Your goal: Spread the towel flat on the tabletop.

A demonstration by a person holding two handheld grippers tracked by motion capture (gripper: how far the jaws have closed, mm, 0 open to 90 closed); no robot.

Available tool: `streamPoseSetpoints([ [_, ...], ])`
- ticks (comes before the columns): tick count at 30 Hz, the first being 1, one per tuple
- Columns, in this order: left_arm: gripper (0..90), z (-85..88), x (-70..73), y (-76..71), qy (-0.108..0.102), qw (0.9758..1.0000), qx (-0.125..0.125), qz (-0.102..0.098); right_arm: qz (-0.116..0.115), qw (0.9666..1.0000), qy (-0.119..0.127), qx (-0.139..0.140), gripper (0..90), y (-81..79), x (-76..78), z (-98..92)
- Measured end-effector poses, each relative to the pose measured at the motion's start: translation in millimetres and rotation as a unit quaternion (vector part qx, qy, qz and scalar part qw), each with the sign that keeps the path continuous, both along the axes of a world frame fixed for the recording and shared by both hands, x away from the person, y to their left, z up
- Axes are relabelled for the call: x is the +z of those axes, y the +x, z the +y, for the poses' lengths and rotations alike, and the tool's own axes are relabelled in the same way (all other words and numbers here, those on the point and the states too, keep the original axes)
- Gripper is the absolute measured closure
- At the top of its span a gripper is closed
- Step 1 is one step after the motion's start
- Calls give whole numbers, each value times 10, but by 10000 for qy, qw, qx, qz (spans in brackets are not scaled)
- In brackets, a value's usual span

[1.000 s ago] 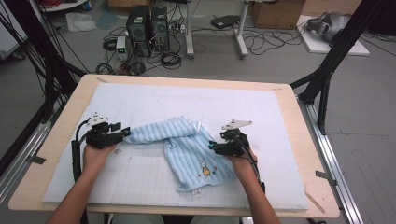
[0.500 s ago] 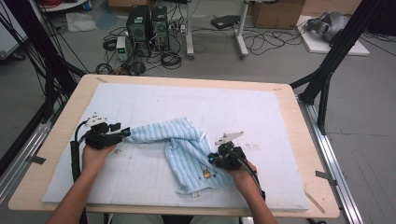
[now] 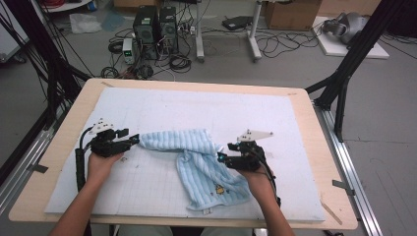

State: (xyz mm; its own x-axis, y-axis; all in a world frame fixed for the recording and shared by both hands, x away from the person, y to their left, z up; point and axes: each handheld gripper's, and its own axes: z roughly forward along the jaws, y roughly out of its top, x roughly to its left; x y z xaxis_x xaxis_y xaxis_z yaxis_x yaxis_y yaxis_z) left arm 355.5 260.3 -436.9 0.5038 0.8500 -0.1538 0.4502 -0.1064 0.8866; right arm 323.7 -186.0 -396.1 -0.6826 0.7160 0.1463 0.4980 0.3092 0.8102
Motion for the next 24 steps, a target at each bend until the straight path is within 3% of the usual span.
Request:
streamPoseSetpoints([
  [3,412,4,-10,3,-45,10000,-22,52,-39,9998,55,-160,358,223,46,93],
  [4,412,0,-13,3,-48,10000,-29,57,-39,9998,55,-160,358,223,46,93],
  [5,393,-6,-15,2,-51,10000,-49,57,-32,9998,-50,-166,337,378,48,169],
  [7,321,-24,-3,-4,-6,10000,62,-19,55,9998,-83,-200,308,527,26,236],
  [10,271,-19,7,-6,-53,9999,86,-83,135,9995,-147,-260,280,665,-21,304],
  [12,247,-9,9,-8,-80,9999,122,-91,239,9985,-335,-360,222,839,-106,413],
  [16,247,8,9,-9,-162,9998,103,-97,238,9974,-603,-315,156,977,-177,532],
  [18,248,10,13,-11,-167,9998,80,-124,421,9955,-821,-220,121,1102,-262,647],
  [21,252,14,17,-16,-184,9997,75,-124,493,9951,-854,-92,131,1152,-300,714],
  [23,254,20,14,-14,-206,9997,82,-103,546,9937,-974,53,254,1175,-325,789],
  [24,256,24,12,-13,-212,9997,84,-93,670,9922,-1023,231,363,1190,-360,869],
])
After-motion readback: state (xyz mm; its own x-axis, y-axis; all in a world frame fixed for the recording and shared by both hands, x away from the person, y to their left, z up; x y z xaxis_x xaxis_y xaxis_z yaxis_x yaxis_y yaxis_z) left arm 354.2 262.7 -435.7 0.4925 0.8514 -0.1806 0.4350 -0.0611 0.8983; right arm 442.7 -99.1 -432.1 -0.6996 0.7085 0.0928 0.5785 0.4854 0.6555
